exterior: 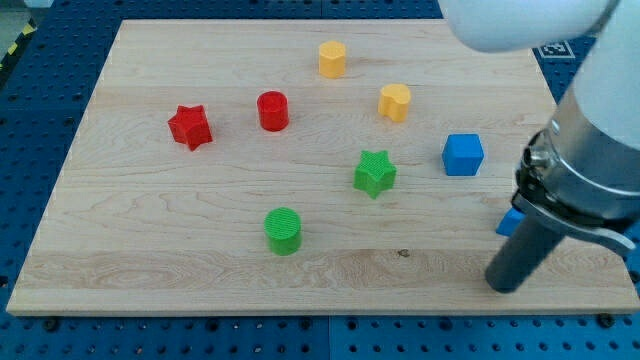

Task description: Slide the blue triangle towards the blue cube

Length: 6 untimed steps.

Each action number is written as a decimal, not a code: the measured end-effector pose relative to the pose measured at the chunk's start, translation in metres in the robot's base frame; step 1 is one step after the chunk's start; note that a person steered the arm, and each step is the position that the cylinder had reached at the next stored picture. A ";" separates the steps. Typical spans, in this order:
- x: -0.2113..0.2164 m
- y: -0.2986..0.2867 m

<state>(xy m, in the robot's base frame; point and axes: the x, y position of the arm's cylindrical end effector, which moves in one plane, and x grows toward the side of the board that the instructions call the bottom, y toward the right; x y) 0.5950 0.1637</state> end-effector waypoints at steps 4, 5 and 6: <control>-0.029 0.005; -0.030 0.014; -0.033 0.014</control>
<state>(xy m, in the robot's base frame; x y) 0.5623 0.1780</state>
